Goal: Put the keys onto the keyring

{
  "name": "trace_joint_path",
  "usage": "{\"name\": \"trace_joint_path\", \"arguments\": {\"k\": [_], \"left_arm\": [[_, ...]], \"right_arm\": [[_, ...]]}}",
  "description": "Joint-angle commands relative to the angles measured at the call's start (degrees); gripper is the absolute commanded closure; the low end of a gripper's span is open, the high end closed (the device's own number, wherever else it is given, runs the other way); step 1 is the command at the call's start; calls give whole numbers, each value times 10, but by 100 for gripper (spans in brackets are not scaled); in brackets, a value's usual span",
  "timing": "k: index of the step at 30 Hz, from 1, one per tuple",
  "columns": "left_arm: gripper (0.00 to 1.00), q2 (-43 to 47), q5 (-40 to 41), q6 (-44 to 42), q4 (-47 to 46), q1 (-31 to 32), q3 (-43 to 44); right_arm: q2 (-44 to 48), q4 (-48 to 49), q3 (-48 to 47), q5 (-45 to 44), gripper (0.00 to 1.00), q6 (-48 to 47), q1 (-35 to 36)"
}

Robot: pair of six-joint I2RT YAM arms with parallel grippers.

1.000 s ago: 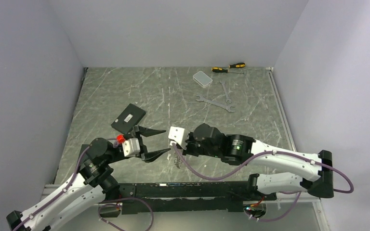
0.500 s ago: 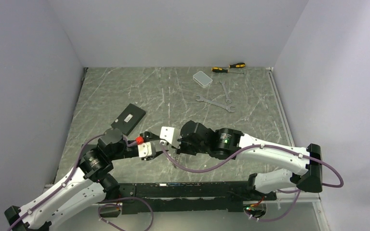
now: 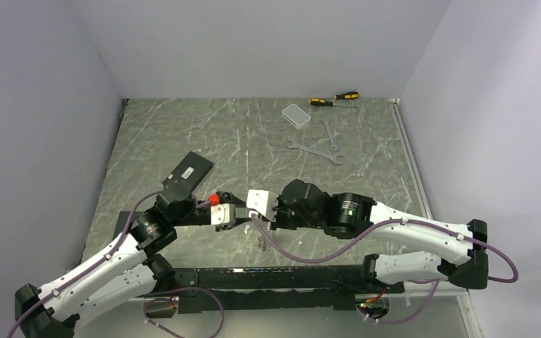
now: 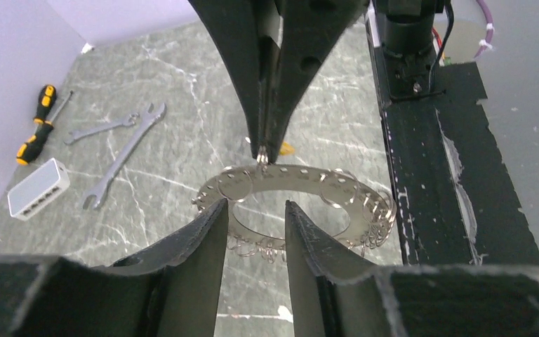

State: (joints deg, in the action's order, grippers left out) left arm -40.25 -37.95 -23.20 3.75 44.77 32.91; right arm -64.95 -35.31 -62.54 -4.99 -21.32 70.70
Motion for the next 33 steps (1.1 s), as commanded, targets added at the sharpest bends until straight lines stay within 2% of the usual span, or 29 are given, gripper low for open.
{"name": "trace_joint_path", "arguments": {"k": [1,15,33], "left_arm": [[61,-13,-31,27,-88,0,17],[70,-72,-90,49,-153,0,28],[81,-92,-104,43,-141,12,40]], "right_arm": [[25,43,5,10,100,-12,-1],[47,57,19,15,100,-13,-1],[44,69,10,27,100,-9,-1]]}}
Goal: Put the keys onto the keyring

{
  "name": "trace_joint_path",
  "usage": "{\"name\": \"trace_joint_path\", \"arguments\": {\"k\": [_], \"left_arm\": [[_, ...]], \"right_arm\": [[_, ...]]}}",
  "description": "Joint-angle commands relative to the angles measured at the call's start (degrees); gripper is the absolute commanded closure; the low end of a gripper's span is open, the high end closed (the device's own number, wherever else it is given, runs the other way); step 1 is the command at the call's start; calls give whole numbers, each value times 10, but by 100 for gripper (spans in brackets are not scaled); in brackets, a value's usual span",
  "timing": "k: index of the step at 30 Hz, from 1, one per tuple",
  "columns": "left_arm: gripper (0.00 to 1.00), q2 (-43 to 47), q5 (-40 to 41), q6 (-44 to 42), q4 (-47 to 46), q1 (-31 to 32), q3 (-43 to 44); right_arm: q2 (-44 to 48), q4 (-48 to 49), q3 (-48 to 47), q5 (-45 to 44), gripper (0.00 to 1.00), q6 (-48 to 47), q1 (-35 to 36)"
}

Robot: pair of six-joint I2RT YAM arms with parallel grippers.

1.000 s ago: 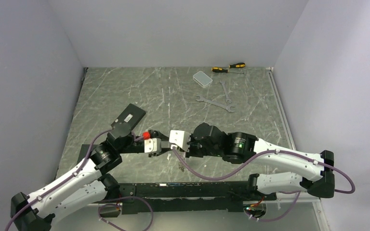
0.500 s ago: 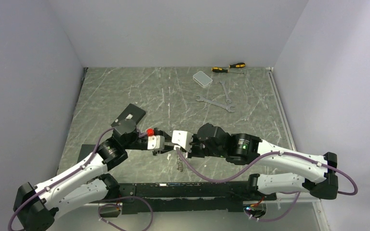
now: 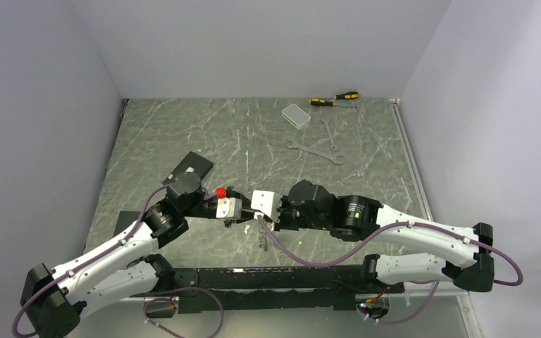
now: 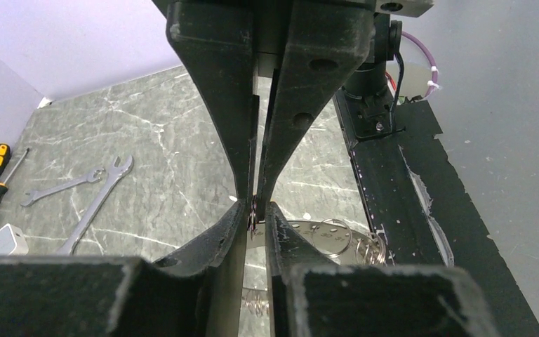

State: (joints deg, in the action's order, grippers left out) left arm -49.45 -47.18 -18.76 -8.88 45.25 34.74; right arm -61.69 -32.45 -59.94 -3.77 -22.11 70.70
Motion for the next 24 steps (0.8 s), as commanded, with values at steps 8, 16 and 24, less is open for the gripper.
{"name": "trace_joint_path", "arguments": {"k": [8,16,24], "left_arm": [[97,-4,7,0,-22,17,10],[100,-7,16,27,-64,18,-4],[100,-6,35,85,-153,18,-29]], "right_arm": [[18,48,-10,19,100,-1,-1],[26,63,2,14,100,-3,-1],[46,92,22,1,100,-1,-1]]}}
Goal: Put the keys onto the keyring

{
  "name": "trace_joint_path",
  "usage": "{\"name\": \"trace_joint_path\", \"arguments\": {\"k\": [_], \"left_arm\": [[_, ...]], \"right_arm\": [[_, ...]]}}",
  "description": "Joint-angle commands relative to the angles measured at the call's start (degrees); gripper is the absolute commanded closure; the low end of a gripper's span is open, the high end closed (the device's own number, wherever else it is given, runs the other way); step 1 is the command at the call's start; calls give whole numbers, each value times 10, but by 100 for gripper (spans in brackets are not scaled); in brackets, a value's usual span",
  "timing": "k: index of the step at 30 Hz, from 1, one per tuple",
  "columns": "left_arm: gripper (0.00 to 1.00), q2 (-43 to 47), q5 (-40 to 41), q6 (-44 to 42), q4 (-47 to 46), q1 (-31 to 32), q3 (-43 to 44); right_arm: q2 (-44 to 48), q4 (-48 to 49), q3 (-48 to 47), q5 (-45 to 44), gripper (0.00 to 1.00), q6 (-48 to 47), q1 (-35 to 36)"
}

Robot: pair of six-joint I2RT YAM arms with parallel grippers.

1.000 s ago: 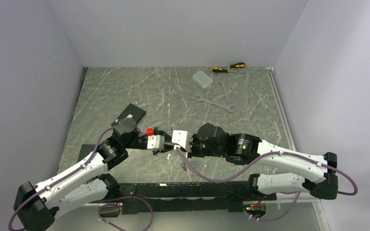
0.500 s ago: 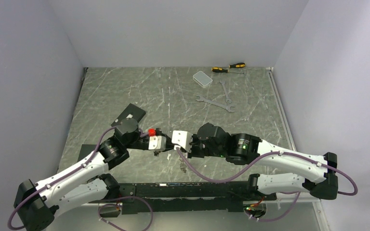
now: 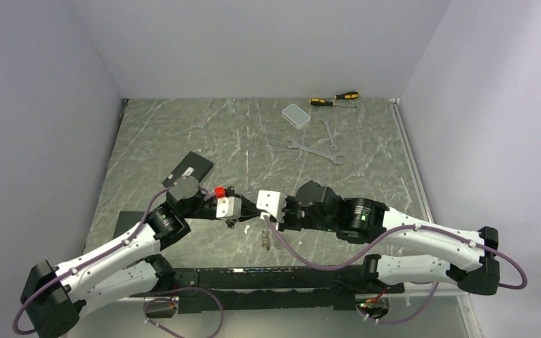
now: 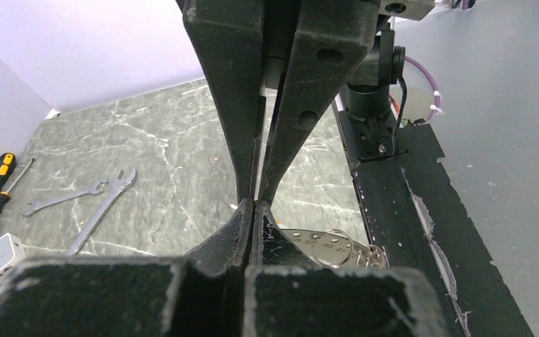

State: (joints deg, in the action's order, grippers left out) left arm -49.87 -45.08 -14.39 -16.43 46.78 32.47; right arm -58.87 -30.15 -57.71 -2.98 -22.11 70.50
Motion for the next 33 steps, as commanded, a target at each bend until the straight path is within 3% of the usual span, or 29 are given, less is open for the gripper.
{"name": "trace_joint_path", "arguments": {"k": [1,7,17,33], "left_arm": [[100,-3,14,46,-83,3,-7],[100,2,24,58,-106,3,-14],[100,18,36,68,-116,3,-20],[100,41,52,105,-145,3,-4]], "right_arm": [[19,71,1,-8,100,-1,1],[25,77,3,-32,75,7,1],[73,94,32,-45,60,27,1],[141,180,94,-32,59,48,0]]}}
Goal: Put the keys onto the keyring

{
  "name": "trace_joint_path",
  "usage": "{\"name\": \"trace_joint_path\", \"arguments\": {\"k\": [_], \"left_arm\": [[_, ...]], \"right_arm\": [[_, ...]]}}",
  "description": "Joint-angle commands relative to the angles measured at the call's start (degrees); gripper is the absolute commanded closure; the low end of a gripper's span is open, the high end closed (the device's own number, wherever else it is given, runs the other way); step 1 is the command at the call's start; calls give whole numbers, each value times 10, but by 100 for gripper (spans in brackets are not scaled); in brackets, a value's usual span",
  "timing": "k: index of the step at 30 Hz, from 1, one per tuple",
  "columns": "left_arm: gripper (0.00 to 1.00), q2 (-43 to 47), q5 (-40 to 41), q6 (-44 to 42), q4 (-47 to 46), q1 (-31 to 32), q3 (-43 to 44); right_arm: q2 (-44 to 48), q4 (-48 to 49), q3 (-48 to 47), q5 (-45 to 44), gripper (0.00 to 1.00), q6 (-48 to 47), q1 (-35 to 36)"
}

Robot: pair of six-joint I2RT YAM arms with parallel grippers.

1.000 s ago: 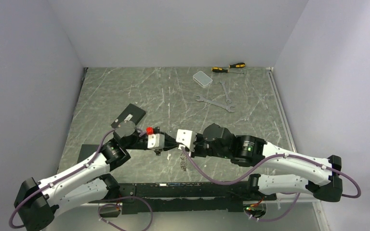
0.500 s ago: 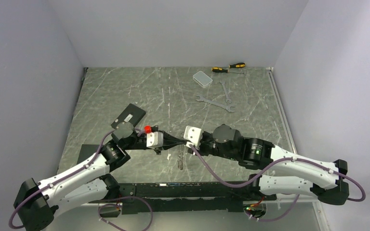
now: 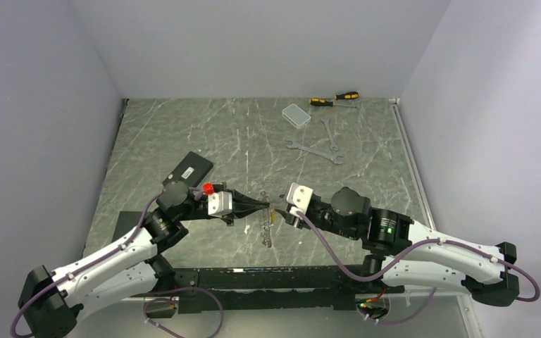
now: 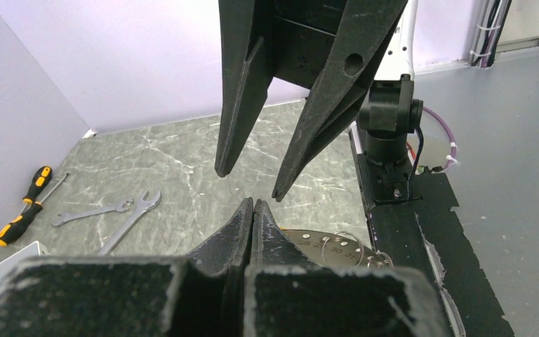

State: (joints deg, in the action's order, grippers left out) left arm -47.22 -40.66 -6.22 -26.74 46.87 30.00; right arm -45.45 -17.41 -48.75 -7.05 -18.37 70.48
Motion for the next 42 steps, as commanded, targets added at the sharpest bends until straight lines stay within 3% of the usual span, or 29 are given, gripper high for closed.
{"name": "trace_joint_path", "arguments": {"k": [1,9,18,23,31,37,42], "left_arm": [[100,15,8,27,-45,2,21],[100,19,14,55,-84,2,18],[100,13,35,96,-136,2,8],[100,4,47,112,-168,2,2],[100,-1,68,126,-201,2,-10],[100,8,85,118,-180,2,-7],[100,6,90,123,-190,2,-9]], "right_arm": [[6,57,5,10,60,11,0],[-6,71,1,15,78,6,0],[-1,74,3,22,79,11,0],[-9,88,5,29,87,11,0],[-22,93,-3,20,85,14,0],[11,56,5,7,68,19,0],[23,60,5,6,67,20,0]]}}
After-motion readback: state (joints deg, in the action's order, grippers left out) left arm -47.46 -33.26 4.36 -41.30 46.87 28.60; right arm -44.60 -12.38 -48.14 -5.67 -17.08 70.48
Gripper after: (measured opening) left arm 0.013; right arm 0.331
